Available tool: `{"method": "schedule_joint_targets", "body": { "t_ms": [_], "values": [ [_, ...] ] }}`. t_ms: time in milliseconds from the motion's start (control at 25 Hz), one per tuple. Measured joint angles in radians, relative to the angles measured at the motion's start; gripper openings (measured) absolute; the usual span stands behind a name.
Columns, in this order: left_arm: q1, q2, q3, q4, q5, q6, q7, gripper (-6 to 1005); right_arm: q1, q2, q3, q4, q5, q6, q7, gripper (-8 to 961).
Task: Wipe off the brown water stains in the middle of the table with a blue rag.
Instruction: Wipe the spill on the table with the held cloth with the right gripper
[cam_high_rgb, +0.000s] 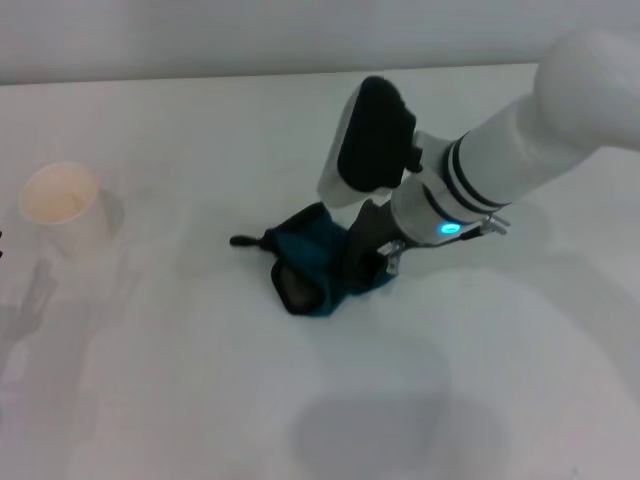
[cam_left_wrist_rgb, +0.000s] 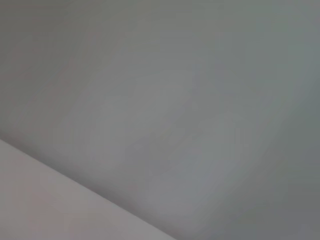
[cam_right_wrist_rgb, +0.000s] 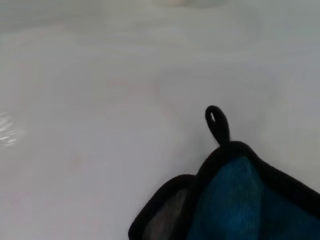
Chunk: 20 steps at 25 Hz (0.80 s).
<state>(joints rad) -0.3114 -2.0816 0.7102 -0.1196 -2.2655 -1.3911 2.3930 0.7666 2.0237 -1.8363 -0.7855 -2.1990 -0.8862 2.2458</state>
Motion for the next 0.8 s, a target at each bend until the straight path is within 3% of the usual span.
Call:
{"method": "schedule_joint_targets", "body": {
  "t_ms": [400, 800],
  "values": [
    [0.003, 0.000, 0.000, 0.000, 0.004, -0.001, 0.000, 880, 0.027, 0.001, 0.025, 0.075, 0.004, 0.112, 0.009, 53],
    [0.005, 0.000, 0.000, 0.000, 0.004, -0.007, 0.000, 880, 0.032, -0.010, 0.175, 0.191, 0.000, 0.192, 0.012, 53]
  ]
}}
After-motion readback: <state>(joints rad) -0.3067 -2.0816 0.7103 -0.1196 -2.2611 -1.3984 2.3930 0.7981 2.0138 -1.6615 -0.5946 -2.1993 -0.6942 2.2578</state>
